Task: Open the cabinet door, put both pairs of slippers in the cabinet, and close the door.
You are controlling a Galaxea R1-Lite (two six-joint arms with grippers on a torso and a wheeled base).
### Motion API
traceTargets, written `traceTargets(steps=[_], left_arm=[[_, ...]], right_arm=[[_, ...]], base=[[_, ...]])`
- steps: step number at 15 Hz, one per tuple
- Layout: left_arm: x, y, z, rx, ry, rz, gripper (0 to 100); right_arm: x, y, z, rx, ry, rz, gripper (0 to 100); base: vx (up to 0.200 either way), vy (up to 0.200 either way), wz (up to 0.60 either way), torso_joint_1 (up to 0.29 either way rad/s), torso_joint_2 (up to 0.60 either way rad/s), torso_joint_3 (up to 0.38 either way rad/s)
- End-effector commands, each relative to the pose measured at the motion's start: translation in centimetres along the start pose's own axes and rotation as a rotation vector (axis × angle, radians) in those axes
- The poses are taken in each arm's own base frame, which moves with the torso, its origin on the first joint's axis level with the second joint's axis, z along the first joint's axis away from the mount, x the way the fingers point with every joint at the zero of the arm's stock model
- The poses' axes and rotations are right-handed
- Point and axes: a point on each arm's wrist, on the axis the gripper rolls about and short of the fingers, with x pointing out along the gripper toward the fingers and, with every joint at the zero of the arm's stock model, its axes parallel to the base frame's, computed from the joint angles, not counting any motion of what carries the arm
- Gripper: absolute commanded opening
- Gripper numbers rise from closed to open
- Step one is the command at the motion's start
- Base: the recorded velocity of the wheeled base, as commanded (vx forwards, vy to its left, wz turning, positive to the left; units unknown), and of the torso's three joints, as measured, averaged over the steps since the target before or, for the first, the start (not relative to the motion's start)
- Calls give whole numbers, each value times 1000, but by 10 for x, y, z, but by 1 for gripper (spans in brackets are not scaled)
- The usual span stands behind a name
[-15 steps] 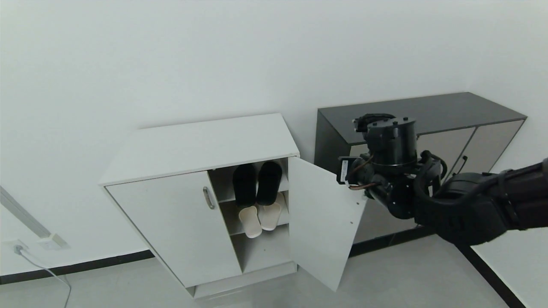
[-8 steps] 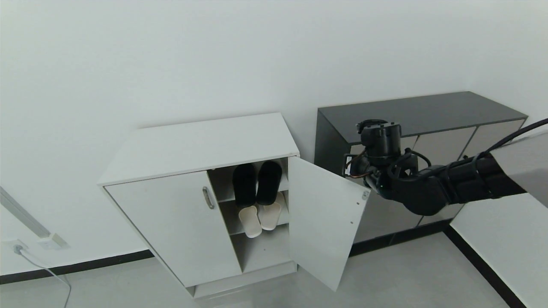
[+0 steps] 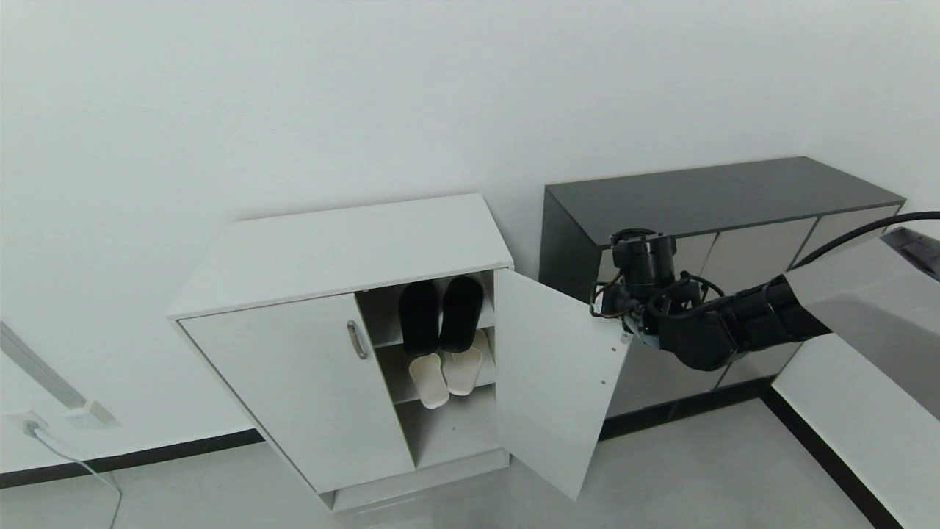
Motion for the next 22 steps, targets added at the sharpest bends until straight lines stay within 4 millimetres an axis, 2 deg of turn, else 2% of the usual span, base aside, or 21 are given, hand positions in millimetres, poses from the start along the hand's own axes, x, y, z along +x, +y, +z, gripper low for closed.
traceTargets(steps=[1, 15, 18, 22], left_arm=[[0, 0, 0, 0, 1, 0, 0], [0, 0, 0, 0, 1, 1, 0], [0, 0, 0, 0, 1, 1, 0], [0, 0, 0, 0, 1, 1, 0]], right_arm=[[6, -1, -6, -5, 13, -7, 0], [4, -1, -13, -31, 66, -12, 0], [-9, 11, -14, -27, 81, 16, 0], [-39, 36, -21, -47, 99, 88, 0]], base=[[0, 0, 0, 0, 0, 0], [0, 0, 0, 0, 0, 0], [0, 0, 0, 0, 0, 0], [0, 0, 0, 0, 0, 0]])
